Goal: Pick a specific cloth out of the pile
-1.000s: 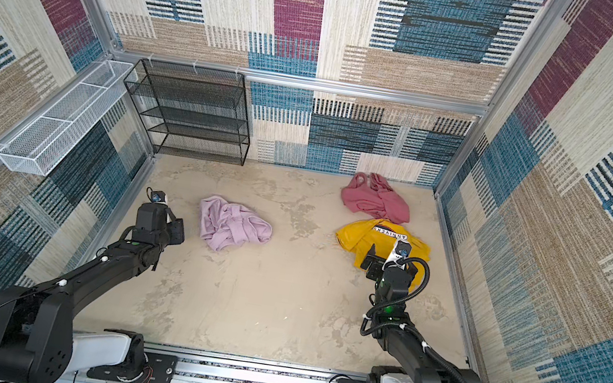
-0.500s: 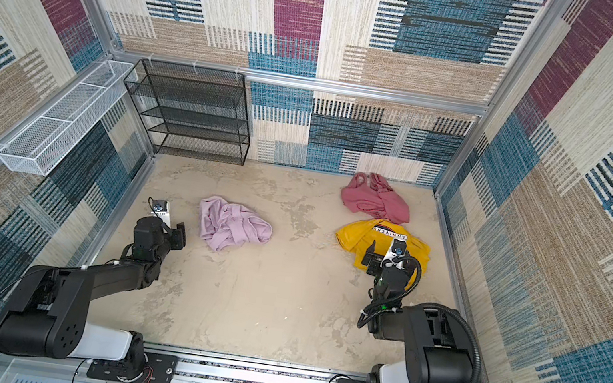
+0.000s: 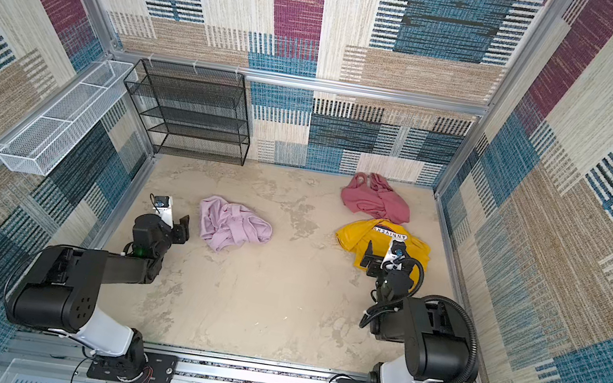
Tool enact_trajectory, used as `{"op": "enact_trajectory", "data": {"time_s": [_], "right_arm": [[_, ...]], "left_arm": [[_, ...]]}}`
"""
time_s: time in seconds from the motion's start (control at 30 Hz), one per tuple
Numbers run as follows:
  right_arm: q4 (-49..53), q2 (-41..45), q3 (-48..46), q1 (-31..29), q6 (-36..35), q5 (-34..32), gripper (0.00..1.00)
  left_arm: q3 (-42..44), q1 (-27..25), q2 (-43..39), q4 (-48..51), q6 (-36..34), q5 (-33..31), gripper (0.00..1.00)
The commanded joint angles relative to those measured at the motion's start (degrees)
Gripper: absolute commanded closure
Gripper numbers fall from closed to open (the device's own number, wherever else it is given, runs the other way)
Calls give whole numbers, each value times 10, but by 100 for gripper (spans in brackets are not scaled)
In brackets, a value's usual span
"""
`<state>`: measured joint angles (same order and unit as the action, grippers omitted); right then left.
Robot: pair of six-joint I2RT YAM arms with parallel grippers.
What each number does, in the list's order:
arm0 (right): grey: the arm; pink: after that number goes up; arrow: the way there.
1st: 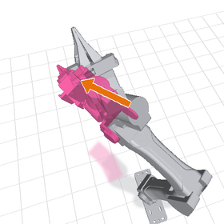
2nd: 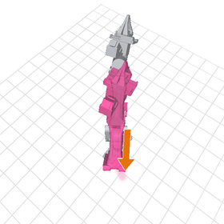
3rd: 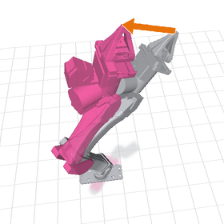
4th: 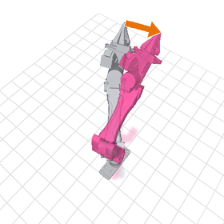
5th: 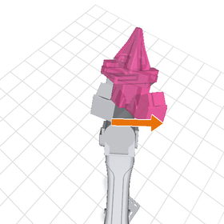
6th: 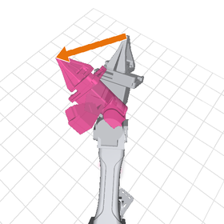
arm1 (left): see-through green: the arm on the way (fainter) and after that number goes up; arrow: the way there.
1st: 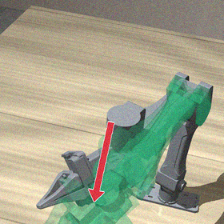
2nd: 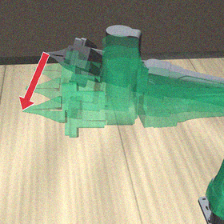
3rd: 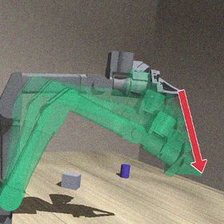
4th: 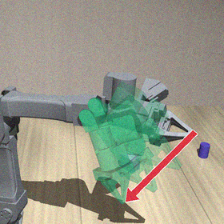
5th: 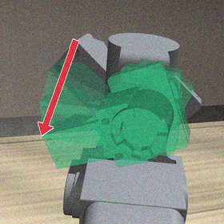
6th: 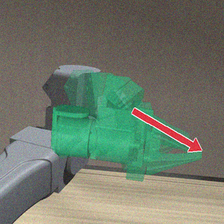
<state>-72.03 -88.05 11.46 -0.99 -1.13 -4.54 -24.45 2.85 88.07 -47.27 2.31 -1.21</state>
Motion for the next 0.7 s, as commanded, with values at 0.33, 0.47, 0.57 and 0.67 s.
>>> {"op": "enact_trajectory", "data": {"time_s": [0.33, 0.47, 0.57, 0.67], "right_arm": [[-26, 0, 0, 0, -5, 11, 0], [-25, 0, 1, 0, -5, 12, 0], [-24, 0, 2, 0, -5, 12, 0], [-25, 1, 1, 0, -5, 12, 0]], "left_arm": [[-3, 0, 2, 13, -20, 27, 1], [-3, 0, 1, 12, -20, 27, 1], [-3, 0, 2, 12, -20, 27, 1], [-3, 0, 1, 12, -20, 26, 1]]}}
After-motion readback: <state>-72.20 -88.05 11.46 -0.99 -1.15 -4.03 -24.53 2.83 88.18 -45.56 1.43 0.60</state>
